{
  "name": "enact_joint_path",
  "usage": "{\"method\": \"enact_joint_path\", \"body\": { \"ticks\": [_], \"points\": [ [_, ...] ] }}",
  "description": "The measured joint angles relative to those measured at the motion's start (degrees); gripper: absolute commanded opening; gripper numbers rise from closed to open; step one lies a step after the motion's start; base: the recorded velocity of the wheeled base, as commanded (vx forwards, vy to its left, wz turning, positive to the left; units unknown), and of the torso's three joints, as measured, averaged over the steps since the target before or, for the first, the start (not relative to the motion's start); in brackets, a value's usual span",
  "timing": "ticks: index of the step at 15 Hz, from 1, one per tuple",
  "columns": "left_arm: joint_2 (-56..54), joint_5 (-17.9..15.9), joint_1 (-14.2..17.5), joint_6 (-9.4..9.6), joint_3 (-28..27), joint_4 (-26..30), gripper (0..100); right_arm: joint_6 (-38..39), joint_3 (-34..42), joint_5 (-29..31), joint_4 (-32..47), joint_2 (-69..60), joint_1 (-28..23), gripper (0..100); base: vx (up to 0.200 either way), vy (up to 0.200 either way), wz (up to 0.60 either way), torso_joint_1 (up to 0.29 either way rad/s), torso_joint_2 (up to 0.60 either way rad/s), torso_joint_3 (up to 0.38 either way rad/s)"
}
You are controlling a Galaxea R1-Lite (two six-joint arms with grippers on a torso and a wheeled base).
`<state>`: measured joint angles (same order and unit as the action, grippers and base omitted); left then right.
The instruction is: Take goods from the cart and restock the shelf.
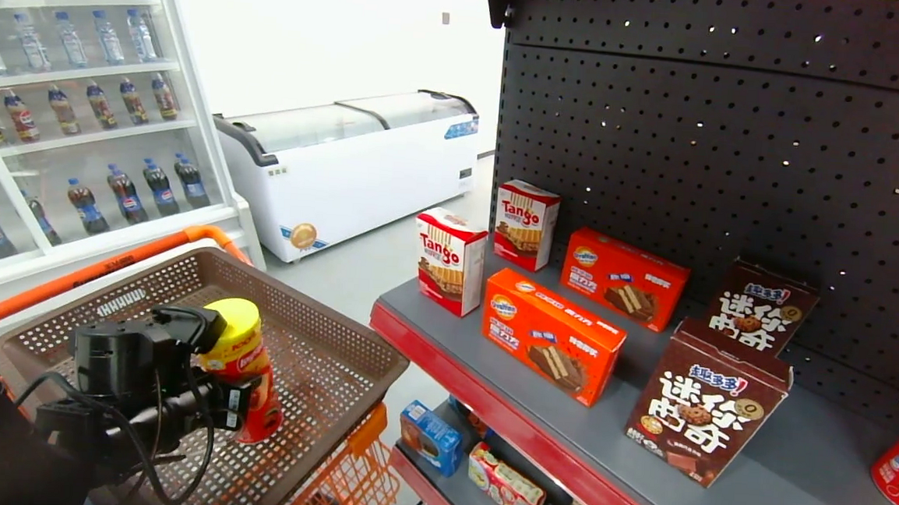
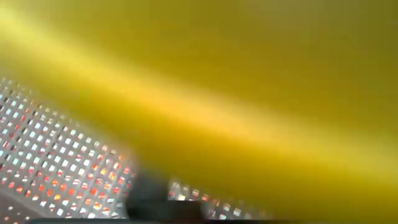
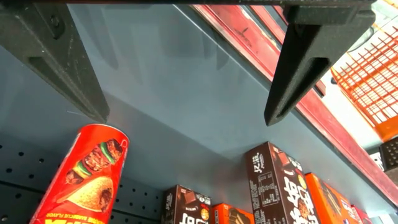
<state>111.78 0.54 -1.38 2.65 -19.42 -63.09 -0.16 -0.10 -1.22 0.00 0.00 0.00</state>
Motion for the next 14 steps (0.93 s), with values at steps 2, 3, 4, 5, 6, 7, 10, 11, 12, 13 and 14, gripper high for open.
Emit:
{"method": "enact_joint_path", "body": {
  "ticks": [2, 3, 4, 5, 6, 7, 10, 11, 12, 13, 14],
  "points": [
    [-0.04, 0.99, 0.23, -0.88, -0.1, 0.22, 0, 0.02, 0.0, 0.0, 0.0, 0.0, 0.0, 100, 0.0, 0.0, 0.0, 0.0, 0.0, 0.0],
    [-0.37, 1.01, 0.22, -1.5, -0.21, 0.63, 0, 0.0, 0.0, 0.0, 0.0, 0.0, 0.0, 100, 0.0, 0.0, 0.0, 0.0, 0.0, 0.0],
    [-1.35, 0.96, 0.12, -2.11, -0.37, 1.96, 0, 0.0, 0.0, 0.02, 0.0, 0.0, 0.0, 100, 0.0, 0.0, 0.0, 0.0, 0.0, 0.0],
    [-3.34, 0.88, 0.11, -2.44, -0.84, 4.88, 0, 0.0, 0.0, 0.0, 0.0, 0.0, 0.0, 100, 0.0, 0.0, 0.0, 0.0, 0.0, 0.0],
    [-6.49, 0.9, 0.11, -2.65, -1.79, 11.01, 0, 0.0, 0.0, 0.02, 0.0, 0.0, 0.0, 100, 0.0, 0.0, 0.0, 0.0, 0.0, 0.0],
    [-10.01, 0.83, 0.15, -2.8, -3.12, 18.62, 0, 0.02, 0.0, 0.02, 0.0, 0.0, 0.0, 100, 0.0, 0.0, 0.0, 0.0, 0.0, 0.0],
    [-22.27, -2.01, 0.37, -3.66, -8.19, 39.33, 0, 0.0, 0.0, 0.02, 0.0, 0.0, 0.0, 100, 0.0, 0.0, 0.0, 0.0, 0.0, 0.0],
    [-26.14, -3.24, 0.52, -3.79, -9.41, 44.2, 0, 0.0, 0.0, 0.0, 0.0, 0.0, 0.0, 100, 0.0, 0.0, 0.0, 0.0, 0.0, 0.0],
    [-29.87, -4.74, 0.78, -3.88, -10.23, 47.7, 0, 0.0, 0.0, 0.02, 0.0, 0.0, 0.0, 100, 0.0, 0.0, 0.0, 0.0, 0.0, 0.0],
    [-33.44, -6.06, 1.0, -3.93, -10.31, 49.38, 0, 0.02, 0.0, 0.02, 0.0, 0.0, 0.0, 100, 0.0, 0.0, 0.0, 0.0, 0.0, 0.0],
    [-37.08, -7.11, 1.17, -3.95, -9.76, 51.32, 0, 0.0, 0.0, 0.02, 0.0, 0.0, 0.0, 100, 0.0, 0.0, 0.0, 0.0, 0.0, 0.0]
  ]
}}
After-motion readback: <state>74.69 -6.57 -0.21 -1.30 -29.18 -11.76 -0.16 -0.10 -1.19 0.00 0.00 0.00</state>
